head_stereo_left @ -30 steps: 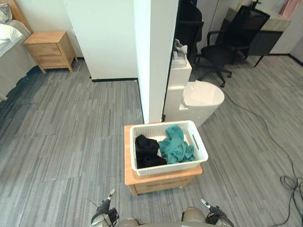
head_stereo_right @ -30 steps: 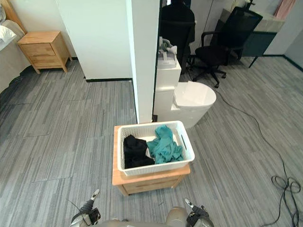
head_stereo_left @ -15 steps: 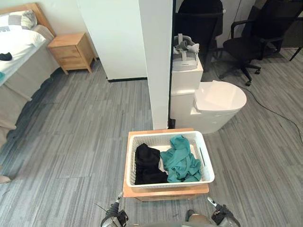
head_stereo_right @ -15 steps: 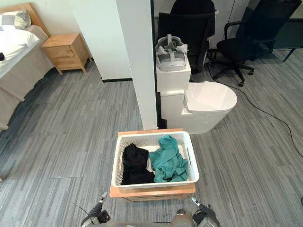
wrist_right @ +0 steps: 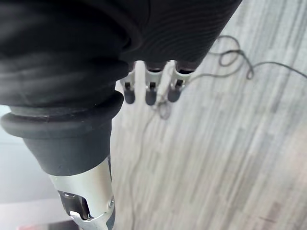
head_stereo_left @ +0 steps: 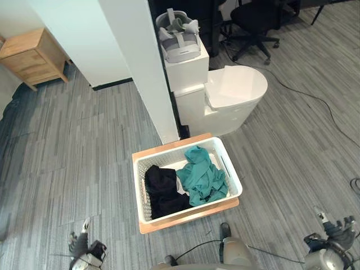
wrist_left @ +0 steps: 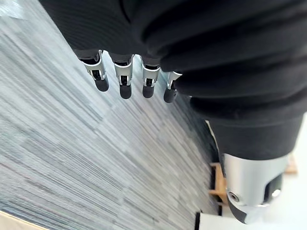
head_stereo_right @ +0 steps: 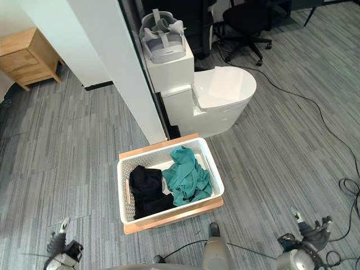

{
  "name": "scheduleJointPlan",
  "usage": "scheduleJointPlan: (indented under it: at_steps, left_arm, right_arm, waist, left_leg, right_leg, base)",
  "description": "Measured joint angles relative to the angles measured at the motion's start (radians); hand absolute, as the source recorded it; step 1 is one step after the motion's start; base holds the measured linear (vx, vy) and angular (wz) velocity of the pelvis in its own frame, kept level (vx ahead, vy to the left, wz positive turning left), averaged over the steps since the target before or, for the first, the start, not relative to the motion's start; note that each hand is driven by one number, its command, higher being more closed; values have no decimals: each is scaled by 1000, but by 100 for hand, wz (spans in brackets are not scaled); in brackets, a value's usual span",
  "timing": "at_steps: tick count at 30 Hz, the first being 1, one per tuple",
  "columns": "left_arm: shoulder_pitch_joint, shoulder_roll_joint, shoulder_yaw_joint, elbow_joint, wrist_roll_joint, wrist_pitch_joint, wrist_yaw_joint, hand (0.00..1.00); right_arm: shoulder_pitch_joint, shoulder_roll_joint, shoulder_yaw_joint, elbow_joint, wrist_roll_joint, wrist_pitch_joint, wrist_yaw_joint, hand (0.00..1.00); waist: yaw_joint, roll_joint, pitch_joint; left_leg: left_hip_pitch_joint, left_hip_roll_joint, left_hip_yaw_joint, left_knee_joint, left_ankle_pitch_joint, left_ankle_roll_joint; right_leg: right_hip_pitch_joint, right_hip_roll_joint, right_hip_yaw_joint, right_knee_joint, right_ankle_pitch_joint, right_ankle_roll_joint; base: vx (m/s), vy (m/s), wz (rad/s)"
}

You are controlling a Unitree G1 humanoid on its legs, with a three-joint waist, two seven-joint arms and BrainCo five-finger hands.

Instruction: Pick up the laundry basket with both hands and put the clothes into the washing machine.

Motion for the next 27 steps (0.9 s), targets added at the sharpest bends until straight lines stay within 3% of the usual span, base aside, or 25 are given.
scheduleJointPlan:
  at_steps: [5,8,11,13,17,27]
  left_arm:
    - [-70,72,-75,0,11,-2,-1,0]
    - [-120,131,-128,14,35,-2,-1,0]
    - [-174,189,-196,78,43,-1,-2,0]
    - [-202,202,-243,95,79,1,-11,0]
    - [-242,222,-333,117,119,11,-24,0]
    - [-361,219,-507,265,144,32,-64,0]
  right_arm:
    - [-109,-77,-10,-9,-20,-3,6,0]
    - [-184,-169,19,7,-38,-4,15,0]
    - [-264,-274,108,84,-50,-3,33,0]
    - [-320,-329,167,122,-73,2,49,0]
    - [-413,-421,266,165,-81,12,63,0]
    - [-630,-491,474,189,-117,38,78,0]
  waist:
    - [-20,9,5]
    - [-30,21,22]
    - [-37,27,36]
    - [-50,29,66]
    - [-49,30,122]
    - [-47,24,215]
  left_leg:
    - [-24,-12,-2,-2,26,-4]
    - [-35,-15,-24,0,39,-5]
    - [-42,-16,-32,1,46,-1]
    - [-59,-18,-53,3,46,-1]
    - [-90,-26,-76,-2,46,-1]
    - [-136,-40,-80,-18,45,0]
  right_leg:
    - [9,10,14,-80,50,-3]
    - [32,10,12,-146,89,-8]
    - [48,10,11,-192,118,-10]
    - [51,11,1,-216,136,-11]
    - [38,10,3,-266,183,-10]
    - [-11,9,34,-318,259,-12]
  base:
    - [25,8,-10]
    - [0,0,0]
    - [-14,-3,0]
    - [-64,-21,13]
    - [-97,-37,4]
    - [-79,-34,-7]
